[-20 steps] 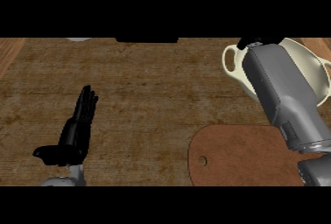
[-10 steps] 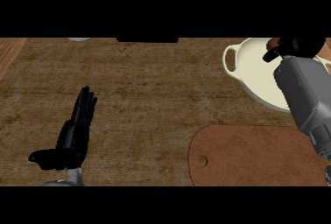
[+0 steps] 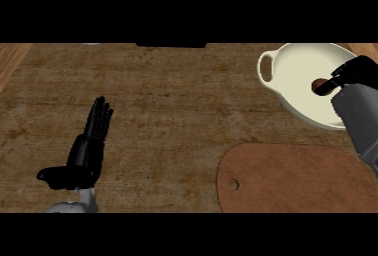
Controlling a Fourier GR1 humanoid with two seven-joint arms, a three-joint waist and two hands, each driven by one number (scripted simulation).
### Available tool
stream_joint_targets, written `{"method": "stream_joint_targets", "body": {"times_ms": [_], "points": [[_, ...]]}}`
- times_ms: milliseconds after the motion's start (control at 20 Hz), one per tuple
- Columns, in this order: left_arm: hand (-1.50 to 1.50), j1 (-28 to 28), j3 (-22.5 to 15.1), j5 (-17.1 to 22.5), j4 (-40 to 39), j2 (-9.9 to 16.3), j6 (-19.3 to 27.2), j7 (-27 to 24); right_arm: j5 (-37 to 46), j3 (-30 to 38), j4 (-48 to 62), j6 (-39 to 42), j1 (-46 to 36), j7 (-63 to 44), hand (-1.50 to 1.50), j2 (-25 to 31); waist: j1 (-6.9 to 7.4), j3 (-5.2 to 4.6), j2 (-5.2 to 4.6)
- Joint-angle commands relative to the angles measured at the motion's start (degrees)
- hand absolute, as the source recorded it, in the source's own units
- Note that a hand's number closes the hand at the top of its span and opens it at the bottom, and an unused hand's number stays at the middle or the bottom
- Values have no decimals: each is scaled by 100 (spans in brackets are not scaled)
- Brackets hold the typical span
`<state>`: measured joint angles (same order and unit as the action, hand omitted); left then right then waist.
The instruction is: Pick the pear from the cutting board and place it in the pot
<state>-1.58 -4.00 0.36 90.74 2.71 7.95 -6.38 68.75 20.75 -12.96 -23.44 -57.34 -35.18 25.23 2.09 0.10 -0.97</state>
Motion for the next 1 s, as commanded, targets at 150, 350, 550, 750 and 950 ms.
{"method": "stream_joint_targets", "body": {"times_ms": [150, 350, 550, 750, 950], "points": [[0, -152, 43, 8, 1, 1, 3, 64, -854, 681, -20, -182, 342, 1258, -150, -72, 1, 12, -15], [0, 92, -58, -56, 51, -34, 24, 74, -1449, 1181, -651, -1003, 231, 1943, -150, -119, -21, 21, 15], [0, 242, 45, -38, 82, 9, 43, -72, -2334, 1811, -1296, -1666, 349, 2949, -150, -395, -83, 21, 58], [0, 280, -40, 0, 125, -94, 19, -112, -3188, 2389, -1533, -1568, 532, 3622, -150, -260, -97, 9, 56], [0, 16, 144, 52, -476, -43, -99, -449, -3738, 2680, -1343, -1471, 949, 4436, -150, -95, -109, 0, 31]]}}
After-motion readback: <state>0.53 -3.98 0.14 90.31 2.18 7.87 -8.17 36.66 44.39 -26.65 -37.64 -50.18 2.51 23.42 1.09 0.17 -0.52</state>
